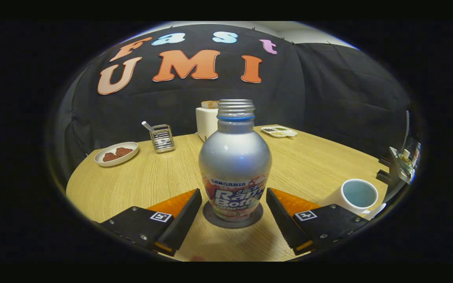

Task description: Take the bottle from table, then pour the juice into the cup, finally place the bottle on the coaster

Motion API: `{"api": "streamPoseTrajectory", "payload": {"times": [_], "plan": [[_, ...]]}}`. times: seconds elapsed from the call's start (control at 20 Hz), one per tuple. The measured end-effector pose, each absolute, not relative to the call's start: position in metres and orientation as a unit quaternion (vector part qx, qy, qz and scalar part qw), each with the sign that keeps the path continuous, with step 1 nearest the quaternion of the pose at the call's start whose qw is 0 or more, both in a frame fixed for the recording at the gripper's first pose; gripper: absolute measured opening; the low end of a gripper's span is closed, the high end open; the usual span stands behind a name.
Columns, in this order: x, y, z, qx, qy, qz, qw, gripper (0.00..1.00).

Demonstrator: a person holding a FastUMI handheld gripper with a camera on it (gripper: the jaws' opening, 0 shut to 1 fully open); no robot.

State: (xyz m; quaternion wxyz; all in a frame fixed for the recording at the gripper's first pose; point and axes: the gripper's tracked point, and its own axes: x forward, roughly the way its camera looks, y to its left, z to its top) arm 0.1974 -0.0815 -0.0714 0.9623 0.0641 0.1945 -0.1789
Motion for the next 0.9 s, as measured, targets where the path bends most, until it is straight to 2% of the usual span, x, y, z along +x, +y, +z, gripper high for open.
{"api": "streamPoseTrajectory", "payload": {"times": [0.2, 0.55, 0.9], "plan": [[0.177, -0.073, -0.039, 0.07, 0.165, -0.159, 0.971, 0.97], [0.125, -0.029, 0.052, 0.034, 0.074, -0.087, 0.993, 0.97], [0.072, 0.036, 0.081, 0.038, 0.029, -0.004, 0.999, 0.97]]}}
